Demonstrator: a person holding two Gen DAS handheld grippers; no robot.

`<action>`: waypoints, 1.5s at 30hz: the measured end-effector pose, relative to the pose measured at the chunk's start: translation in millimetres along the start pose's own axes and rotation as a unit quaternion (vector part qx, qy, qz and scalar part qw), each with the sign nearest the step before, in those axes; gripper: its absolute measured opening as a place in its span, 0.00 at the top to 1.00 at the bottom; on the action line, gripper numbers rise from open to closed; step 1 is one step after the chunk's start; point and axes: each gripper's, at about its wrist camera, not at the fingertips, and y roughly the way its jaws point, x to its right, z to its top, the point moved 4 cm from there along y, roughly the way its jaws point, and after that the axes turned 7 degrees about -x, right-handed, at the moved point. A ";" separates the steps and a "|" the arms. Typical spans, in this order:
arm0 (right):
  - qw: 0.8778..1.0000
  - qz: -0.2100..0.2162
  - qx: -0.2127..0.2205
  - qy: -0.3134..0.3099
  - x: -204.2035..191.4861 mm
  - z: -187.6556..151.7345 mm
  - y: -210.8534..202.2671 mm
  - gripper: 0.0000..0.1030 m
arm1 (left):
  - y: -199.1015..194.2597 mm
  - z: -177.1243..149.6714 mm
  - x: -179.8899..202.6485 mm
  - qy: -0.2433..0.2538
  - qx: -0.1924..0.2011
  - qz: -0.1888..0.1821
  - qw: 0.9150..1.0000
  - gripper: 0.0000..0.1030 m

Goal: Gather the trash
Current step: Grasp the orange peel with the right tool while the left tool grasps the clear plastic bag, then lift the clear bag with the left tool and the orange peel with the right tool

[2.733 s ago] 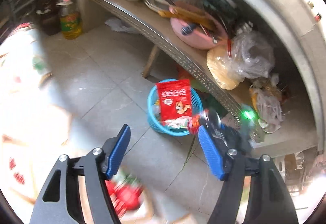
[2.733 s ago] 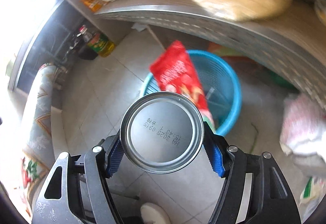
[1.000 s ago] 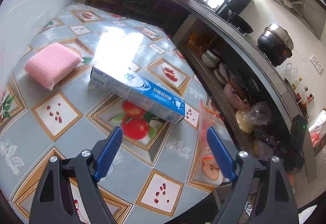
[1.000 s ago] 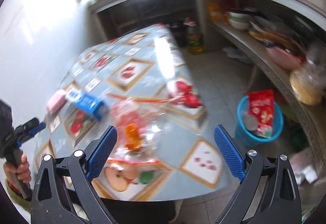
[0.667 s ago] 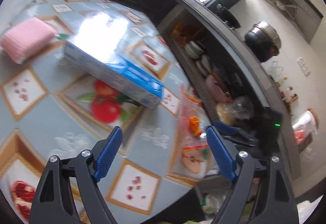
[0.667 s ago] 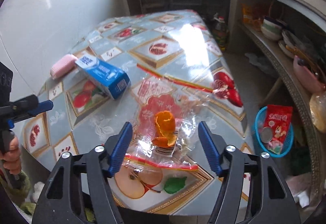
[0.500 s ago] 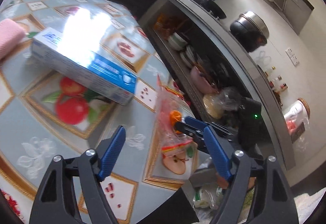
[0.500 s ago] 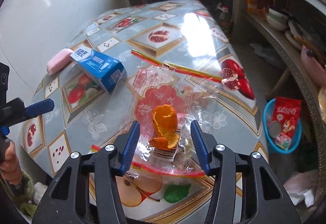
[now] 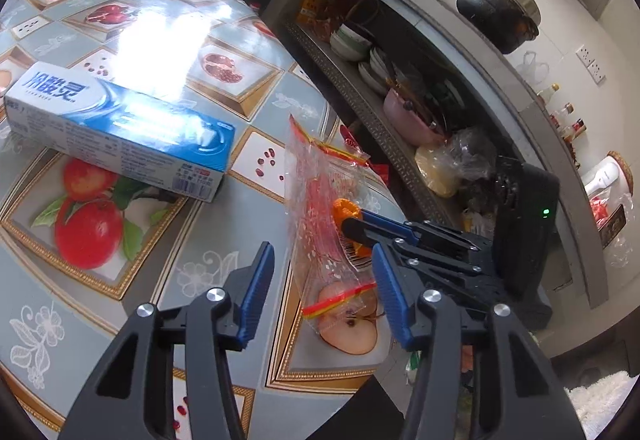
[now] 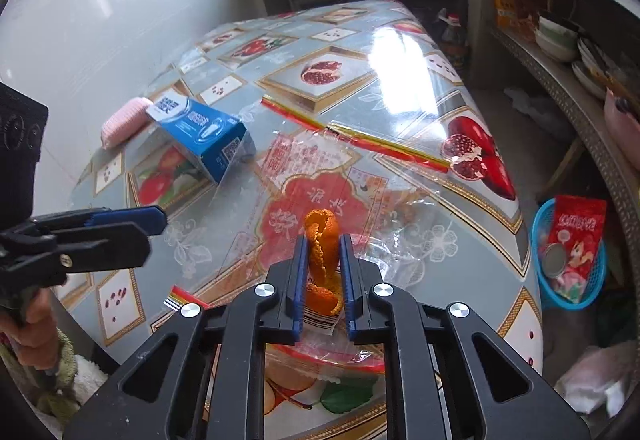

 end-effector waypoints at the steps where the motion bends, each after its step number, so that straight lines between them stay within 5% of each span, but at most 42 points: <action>1: 1.000 0.002 0.003 0.005 1.9 0.1 -2.5 0.87 | 5.4 1.5 1.2 0.003 -0.007 0.007 1.000 0.57; 9: 0.997 0.019 0.039 0.061 29.5 -10.9 -38.8 0.88 | 37.2 4.0 7.9 0.031 -0.036 0.049 0.998 0.77; 15: 0.993 0.013 0.058 0.099 50.8 -22.8 -50.4 0.88 | 51.4 0.2 11.8 0.032 -0.059 0.054 0.996 0.77; 37: 0.983 0.039 0.048 0.172 75.8 -41.1 -25.4 0.88 | 79.5 -10.0 26.5 -0.045 -0.111 -0.069 0.990 0.75; 45: 0.983 0.041 0.048 0.173 76.9 -41.2 -26.4 0.88 | 88.2 -5.2 43.1 -0.014 -0.104 -0.036 0.994 0.76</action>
